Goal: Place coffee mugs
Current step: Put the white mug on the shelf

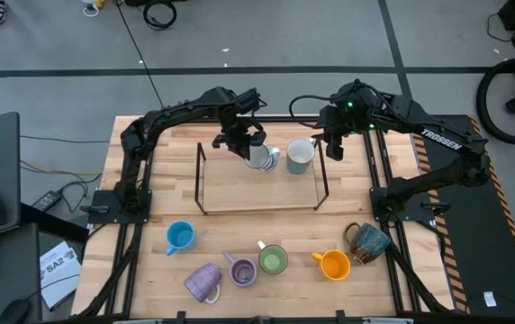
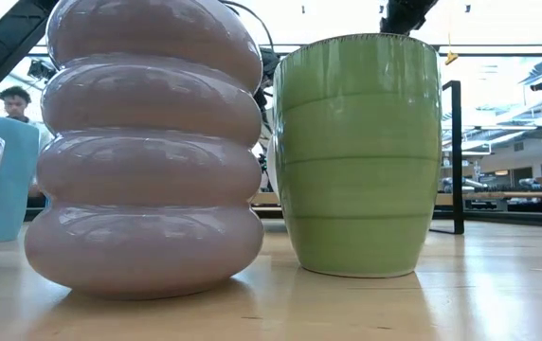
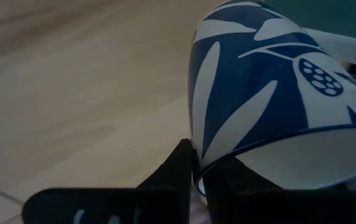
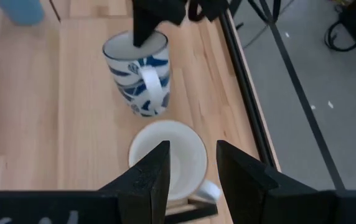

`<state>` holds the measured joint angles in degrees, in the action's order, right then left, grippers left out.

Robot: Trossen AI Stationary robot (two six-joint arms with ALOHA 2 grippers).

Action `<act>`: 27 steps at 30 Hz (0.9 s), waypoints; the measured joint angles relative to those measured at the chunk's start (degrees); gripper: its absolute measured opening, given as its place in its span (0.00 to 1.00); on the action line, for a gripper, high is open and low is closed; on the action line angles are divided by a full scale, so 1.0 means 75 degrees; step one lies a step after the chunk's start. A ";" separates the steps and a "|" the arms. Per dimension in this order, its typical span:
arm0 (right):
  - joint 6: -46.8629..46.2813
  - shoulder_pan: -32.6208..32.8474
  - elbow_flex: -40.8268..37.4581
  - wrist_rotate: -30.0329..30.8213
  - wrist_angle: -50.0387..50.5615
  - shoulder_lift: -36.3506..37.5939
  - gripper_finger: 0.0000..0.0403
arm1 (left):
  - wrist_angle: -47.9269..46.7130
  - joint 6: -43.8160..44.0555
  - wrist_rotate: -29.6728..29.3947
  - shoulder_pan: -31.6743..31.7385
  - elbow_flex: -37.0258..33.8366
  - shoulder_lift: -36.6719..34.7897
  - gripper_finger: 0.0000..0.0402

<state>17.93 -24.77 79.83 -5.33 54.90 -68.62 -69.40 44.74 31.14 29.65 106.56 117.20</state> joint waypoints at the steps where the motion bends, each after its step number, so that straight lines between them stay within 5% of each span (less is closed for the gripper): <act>1: -0.0001 0.0002 0.0000 -0.0069 -0.0024 0.0000 0.34 | 0.0061 0.0124 0.0002 0.0003 0.0000 0.0016 0.07; 14: 0.0003 0.0002 0.0000 -0.0250 -0.0059 0.0000 0.34 | 0.0385 0.1379 -0.0094 0.0003 -0.0002 0.0179 0.09; 27: 0.0013 0.0002 0.0000 -0.0250 -0.0056 0.0000 0.34 | 0.0431 0.1371 -0.0059 -0.0134 -0.0003 0.0181 0.10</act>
<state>18.03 -24.76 79.83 -7.20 54.48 -68.62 -66.17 55.02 30.70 28.64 106.54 118.56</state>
